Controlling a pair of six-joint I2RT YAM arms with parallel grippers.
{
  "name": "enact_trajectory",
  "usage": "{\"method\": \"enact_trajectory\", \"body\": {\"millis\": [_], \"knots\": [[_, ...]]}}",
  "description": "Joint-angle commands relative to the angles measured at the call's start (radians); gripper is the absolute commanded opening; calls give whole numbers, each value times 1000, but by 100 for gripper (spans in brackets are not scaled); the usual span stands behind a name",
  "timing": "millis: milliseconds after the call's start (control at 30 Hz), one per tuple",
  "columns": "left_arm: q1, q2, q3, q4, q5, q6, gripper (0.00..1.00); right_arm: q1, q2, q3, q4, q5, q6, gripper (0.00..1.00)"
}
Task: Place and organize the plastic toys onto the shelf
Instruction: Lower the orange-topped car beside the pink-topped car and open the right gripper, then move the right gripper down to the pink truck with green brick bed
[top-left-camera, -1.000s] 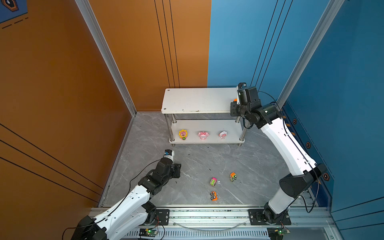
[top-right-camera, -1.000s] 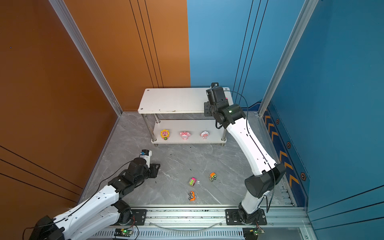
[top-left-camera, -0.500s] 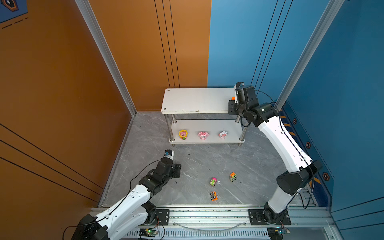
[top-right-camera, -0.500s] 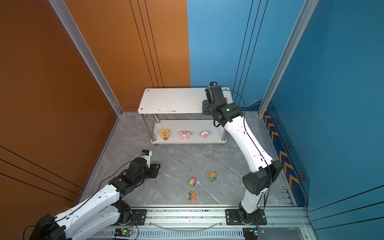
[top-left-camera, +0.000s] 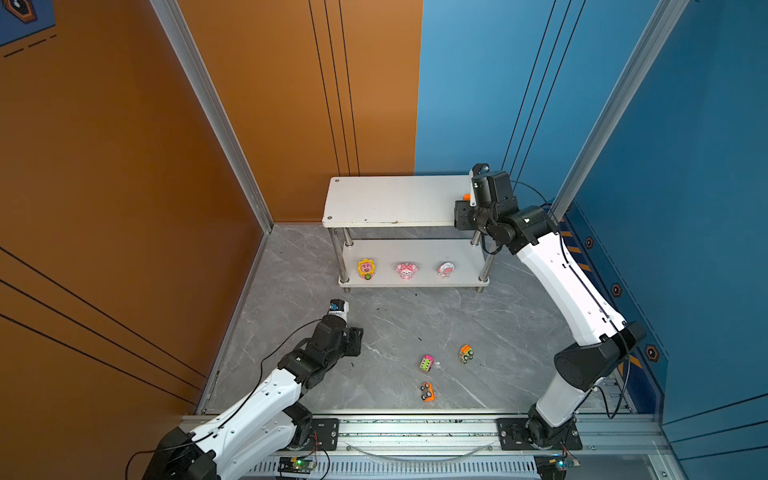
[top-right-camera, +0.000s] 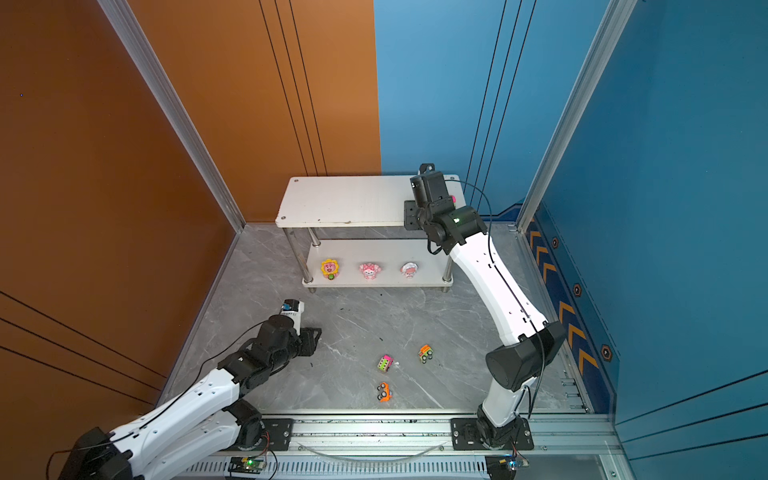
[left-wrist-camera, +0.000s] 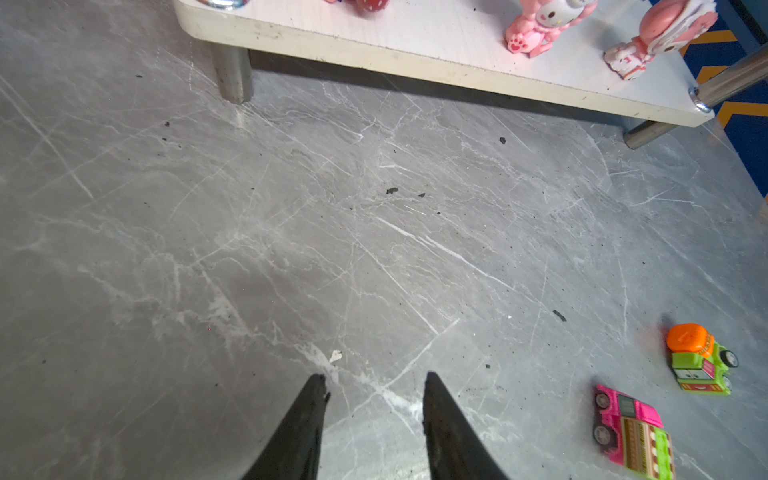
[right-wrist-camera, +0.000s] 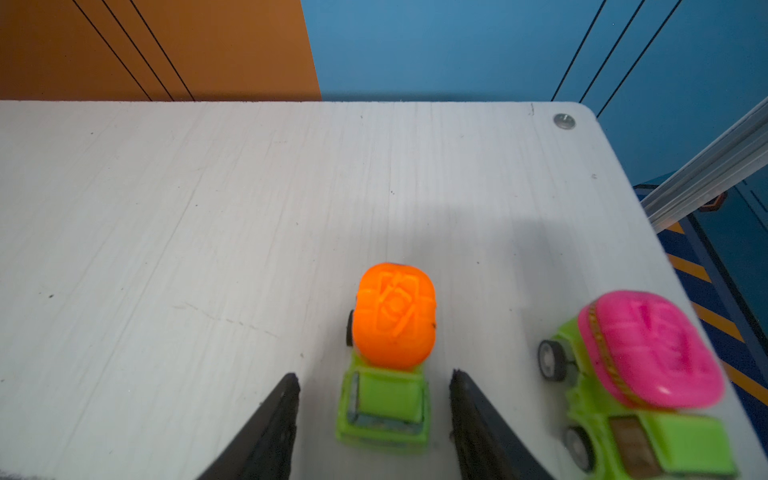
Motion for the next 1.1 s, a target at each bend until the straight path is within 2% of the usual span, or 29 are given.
{"method": "enact_trajectory", "body": {"millis": [0, 200, 367, 500, 633, 800, 900, 1000, 1067], "knots": [[9, -17, 11, -24, -10, 7, 43, 17, -83, -25, -35, 10, 9, 62], [11, -61, 8, -54, -34, 15, 46, 85, -250, -173, -23, 65, 3, 63], [16, -81, 9, -66, -35, 15, 48, 204, -462, -459, 23, 120, 30, 62], [15, -61, 11, -51, -17, 15, 48, 339, -564, -702, 54, 82, 81, 52], [13, -10, 18, -25, 13, -2, 46, 386, -524, -885, 49, -18, 148, 42], [-26, 34, 31, 0, 27, -25, 46, 445, -458, -1092, 241, -179, 242, 18], [-65, 41, 34, 4, 11, -32, 46, 470, -417, -1138, 301, -246, 259, 17], [-94, 46, 40, 3, 8, -20, 46, 491, -362, -1112, 190, -249, 220, 16], [-105, 49, 41, -8, -10, -18, 47, 515, -331, -1108, 130, -240, 196, 11]]}}
